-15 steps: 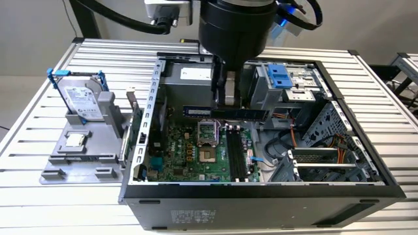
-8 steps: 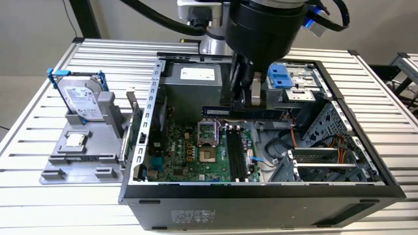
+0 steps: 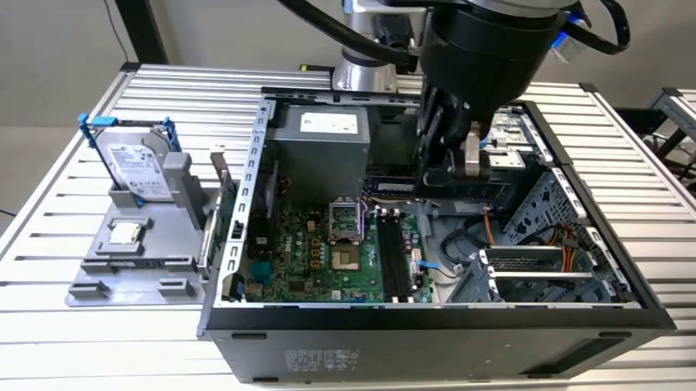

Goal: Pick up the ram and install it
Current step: 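Pick up the ram and move it above insertion slot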

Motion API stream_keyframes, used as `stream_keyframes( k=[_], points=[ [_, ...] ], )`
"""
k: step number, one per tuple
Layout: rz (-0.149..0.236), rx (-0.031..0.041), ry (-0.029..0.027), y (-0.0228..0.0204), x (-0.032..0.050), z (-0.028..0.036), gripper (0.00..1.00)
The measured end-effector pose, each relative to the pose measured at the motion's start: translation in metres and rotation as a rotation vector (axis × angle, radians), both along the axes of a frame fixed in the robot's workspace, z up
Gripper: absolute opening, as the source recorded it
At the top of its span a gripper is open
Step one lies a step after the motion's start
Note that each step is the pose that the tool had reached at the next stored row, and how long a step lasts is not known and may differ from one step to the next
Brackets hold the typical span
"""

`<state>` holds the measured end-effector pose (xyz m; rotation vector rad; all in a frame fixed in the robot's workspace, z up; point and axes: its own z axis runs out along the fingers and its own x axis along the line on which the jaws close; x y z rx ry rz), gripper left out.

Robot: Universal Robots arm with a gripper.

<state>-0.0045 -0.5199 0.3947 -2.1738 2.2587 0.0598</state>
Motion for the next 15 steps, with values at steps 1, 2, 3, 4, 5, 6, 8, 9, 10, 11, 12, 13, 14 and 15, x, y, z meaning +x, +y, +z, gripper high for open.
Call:
stream_keyframes(
  k=[1, 2, 3, 4, 5, 6, 8, 9, 10, 11, 12, 13, 14, 15],
  points=[
    [0.0, 0.0, 0.0001, 0.0, 0.0034, 0.0, 0.0],
    [0.0, 0.0001, 0.0001, 0.0, 0.0068, 0.0, 0.0],
    [0.0, 0.0, 0.0001, 0.0001, 0.0101, 0.0, 0.0],
    [0.0, -0.0001, 0.0002, 0.0001, 0.0135, 0.0001, 0.0],
    [0.0, -0.0003, 0.0002, 0.0001, 0.0167, 0.0001, 0.0],
    [0.0, -0.0002, 0.0002, 0.0001, 0.0199, 0.0001, 0.0],
    [0.0, -0.0001, 0.0002, 0.0, 0.0262, 0.0001, 0.0],
    [0.0, -0.0001, 0.0002, 0.0001, 0.0292, 0.0001, 0.0],
    [0.0, -0.0001, 0.0002, 0.0, 0.0316, 0.0001, 0.0],
    [0.0, 0.0, 0.0002, 0.0001, 0.0337, 0.0, 0.0],
    [0.0, -0.0001, 0.0002, 0.0001, 0.0353, 0.0001, 0.0],
    [0.0, 0.0, 0.0001, 0.0001, 0.0359, 0.0, 0.0],
    [0.0, 0.0, 0.0001, 0.0001, 0.0359, 0.0, 0.0],
    [0.0, 0.0, 0.0001, 0.0, 0.0359, 0.0, 0.0]
  ],
)
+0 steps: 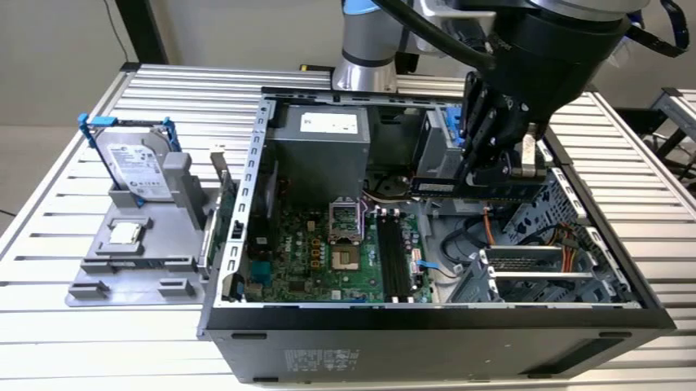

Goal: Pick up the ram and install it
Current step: 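Pick up the ram and move it above insertion slot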

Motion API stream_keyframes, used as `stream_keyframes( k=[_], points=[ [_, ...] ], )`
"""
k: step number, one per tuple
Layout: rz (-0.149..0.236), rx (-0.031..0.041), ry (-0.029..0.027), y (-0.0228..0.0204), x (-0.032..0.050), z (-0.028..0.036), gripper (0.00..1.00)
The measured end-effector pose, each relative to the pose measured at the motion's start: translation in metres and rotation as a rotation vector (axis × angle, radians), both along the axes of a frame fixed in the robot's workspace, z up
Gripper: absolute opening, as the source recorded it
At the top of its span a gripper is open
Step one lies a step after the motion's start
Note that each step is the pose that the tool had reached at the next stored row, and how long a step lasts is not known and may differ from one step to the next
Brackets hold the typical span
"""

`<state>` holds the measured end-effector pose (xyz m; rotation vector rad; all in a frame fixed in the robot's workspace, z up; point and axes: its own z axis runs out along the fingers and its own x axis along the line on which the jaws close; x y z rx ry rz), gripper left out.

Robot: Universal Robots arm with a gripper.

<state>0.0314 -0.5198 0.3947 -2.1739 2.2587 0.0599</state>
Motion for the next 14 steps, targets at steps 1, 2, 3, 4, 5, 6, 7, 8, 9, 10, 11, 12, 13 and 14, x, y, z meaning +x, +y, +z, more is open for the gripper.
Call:
stream_keyframes(
  k=[1, 2, 3, 4, 5, 6, 7, 8, 9, 10, 11, 12, 13, 14],
  points=[
    [0.0, -0.0001, 0.0, 0.0, 0.0, 0.0, 0.0],
    [0.0, -0.0001, 0.0, 0.0001, 0.0, 0.0, 0.0],
    [0.0, 0.0, 0.0, 0.0016, 0.0001, 0.0001, 0.0],
    [0.0, -0.0003, 0.0001, 0.0038, 0.0001, 0.0002, 0.0],
    [0.0, -0.0001, 0.0, 0.0064, 0.0001, 0.0, 0.0],
    [0.0, 0.0001, 0.0, 0.0094, 0.0001, -0.0001, 0.0],
    [0.0, -0.0001, 0.0, 0.0128, 0.0001, 0.0, 0.0],
    [0.0, 0.0, 0.0, 0.0163, 0.0001, -0.0001, 0.0],
    [0.001, 0.0, 0.0001, 0.0197, 0.0001, -0.0001, 0.0],
    [0.001, 0.0, 0.0001, 0.0233, 0.0001, -0.0002, 0.0],
    [0.001, 0.0, 0.0, 0.0268, 0.0001, -0.0002, 0.0],
    [0.001, -0.0001, 0.0, 0.0302, 0.0001, -0.0002, 0.0],
    [0.001, -0.0001, 0.0, 0.0337, 0.0001, -0.0003, 0.0],
    [0.001, 0.0, 0.0, 0.0375, 0.0001, -0.0004, 0.0]
  ],
)
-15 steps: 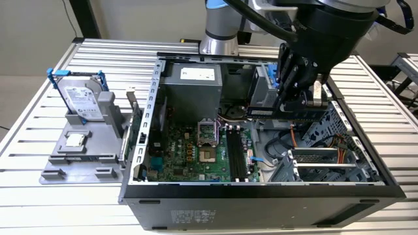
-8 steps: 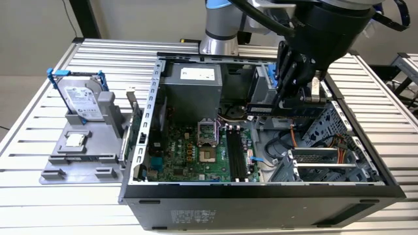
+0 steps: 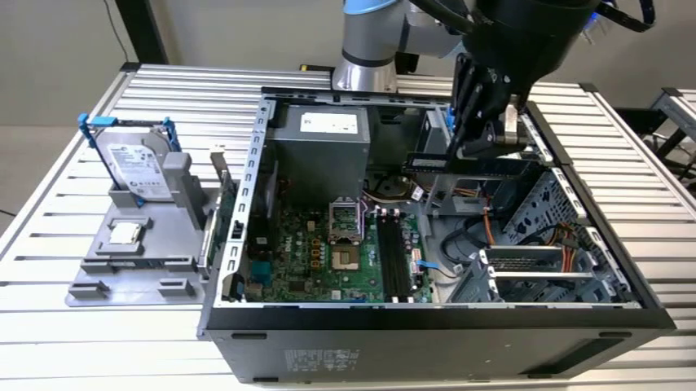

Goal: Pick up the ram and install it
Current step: 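Pick up the ram and move it above insertion slot, then insert the ram into the slot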

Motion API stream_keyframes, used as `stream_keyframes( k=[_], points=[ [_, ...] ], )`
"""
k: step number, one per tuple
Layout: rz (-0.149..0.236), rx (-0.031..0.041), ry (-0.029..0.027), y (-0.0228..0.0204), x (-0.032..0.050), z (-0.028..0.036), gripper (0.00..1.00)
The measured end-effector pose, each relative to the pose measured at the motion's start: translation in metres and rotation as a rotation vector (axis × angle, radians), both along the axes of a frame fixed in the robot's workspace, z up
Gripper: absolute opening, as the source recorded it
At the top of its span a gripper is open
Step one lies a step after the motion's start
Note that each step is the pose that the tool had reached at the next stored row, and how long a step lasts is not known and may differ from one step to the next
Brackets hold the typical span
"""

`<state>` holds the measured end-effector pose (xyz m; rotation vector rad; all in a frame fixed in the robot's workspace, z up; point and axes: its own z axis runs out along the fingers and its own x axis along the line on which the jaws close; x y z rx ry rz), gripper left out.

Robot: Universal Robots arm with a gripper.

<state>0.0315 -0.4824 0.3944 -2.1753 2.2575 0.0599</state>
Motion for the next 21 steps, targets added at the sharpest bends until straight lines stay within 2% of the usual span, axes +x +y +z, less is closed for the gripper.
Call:
stream_keyframes(
  k=[5, 7, 21],
  points=[
    [0.001, 0.0, 0.0, 0.0163, 0.0, -0.0002, 0.0],
    [0.002, -0.0002, 0.0001, 0.0198, 0.0001, -0.0001, 0.0],
    [0.003, 0.0, 0.0001, 0.0198, 0.0021, -0.0002, 0.0]
  ],
)
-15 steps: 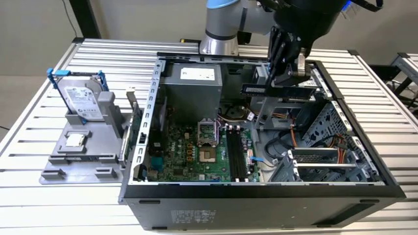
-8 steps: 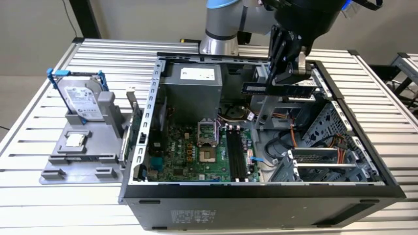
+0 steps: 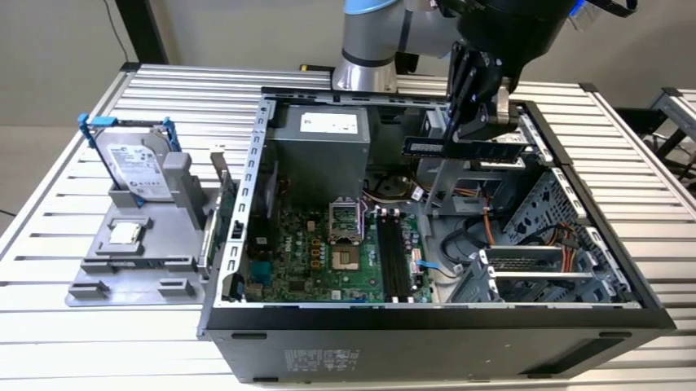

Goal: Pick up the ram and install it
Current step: 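Insert the ram into the slot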

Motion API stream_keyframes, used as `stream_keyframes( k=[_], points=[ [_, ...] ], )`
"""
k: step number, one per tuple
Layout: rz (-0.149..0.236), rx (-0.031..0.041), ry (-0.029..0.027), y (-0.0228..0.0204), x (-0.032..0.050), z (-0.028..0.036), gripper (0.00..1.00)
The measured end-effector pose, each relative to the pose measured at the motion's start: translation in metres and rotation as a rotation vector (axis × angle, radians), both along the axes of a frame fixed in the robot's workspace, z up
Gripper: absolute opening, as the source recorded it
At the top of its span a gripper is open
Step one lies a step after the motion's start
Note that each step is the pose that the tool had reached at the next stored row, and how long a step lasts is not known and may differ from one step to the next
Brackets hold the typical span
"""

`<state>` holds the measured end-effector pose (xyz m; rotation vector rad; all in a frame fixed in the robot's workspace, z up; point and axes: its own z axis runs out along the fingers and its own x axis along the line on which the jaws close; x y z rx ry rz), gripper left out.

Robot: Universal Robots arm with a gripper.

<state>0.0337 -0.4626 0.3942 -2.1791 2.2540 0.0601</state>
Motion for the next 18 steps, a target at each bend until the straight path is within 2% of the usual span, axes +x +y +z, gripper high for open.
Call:
stream_keyframes(
  k=[13, 18],
  points=[
    [-0.003, -0.0001, 0.0001, 0.0, 0.0, 0.0, 0.0],
    [-0.047, -0.0001, 0.0, 0.0, 0.0, 0.0, 0.0]
  ],
)
